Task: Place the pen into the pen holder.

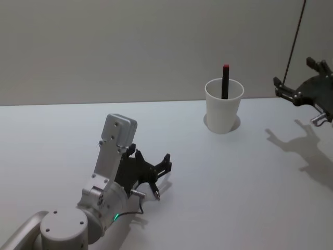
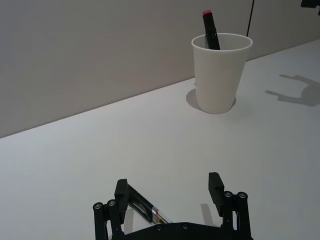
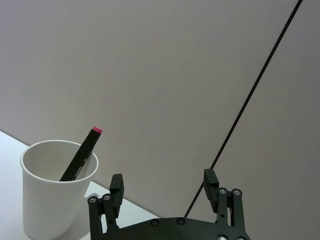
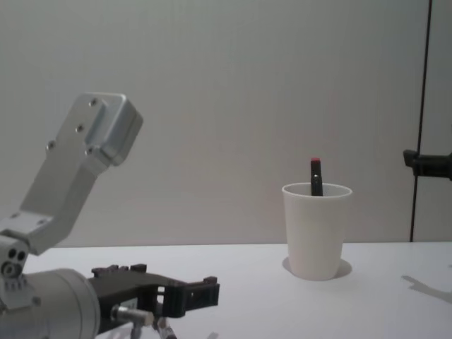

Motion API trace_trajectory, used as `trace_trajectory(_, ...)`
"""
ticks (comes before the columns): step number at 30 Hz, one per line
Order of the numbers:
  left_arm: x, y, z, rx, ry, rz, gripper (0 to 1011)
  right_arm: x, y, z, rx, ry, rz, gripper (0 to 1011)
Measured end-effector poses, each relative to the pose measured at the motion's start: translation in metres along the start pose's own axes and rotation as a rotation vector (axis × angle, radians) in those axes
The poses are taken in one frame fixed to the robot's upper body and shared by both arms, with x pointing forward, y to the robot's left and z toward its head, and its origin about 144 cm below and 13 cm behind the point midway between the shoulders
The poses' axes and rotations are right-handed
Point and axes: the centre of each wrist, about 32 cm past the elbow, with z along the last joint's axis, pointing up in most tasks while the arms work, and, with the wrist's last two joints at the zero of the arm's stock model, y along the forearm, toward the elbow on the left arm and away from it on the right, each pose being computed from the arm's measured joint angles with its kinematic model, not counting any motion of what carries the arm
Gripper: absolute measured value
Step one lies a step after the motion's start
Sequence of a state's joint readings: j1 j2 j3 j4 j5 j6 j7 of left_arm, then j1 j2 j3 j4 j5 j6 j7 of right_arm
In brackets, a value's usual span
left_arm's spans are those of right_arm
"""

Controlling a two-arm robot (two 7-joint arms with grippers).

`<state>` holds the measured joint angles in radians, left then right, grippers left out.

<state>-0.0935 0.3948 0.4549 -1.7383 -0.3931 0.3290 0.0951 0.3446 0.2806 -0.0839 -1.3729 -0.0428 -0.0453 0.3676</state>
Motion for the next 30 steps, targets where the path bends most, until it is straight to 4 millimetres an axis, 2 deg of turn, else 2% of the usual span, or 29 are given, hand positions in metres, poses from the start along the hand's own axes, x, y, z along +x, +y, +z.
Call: trace_trajectory(30, 0.001, 0.002, -0.025, 0.052, -0.014, -0.003, 1000, 0.000, 0.000, 0.000, 0.000, 0.000, 0.000, 1002)
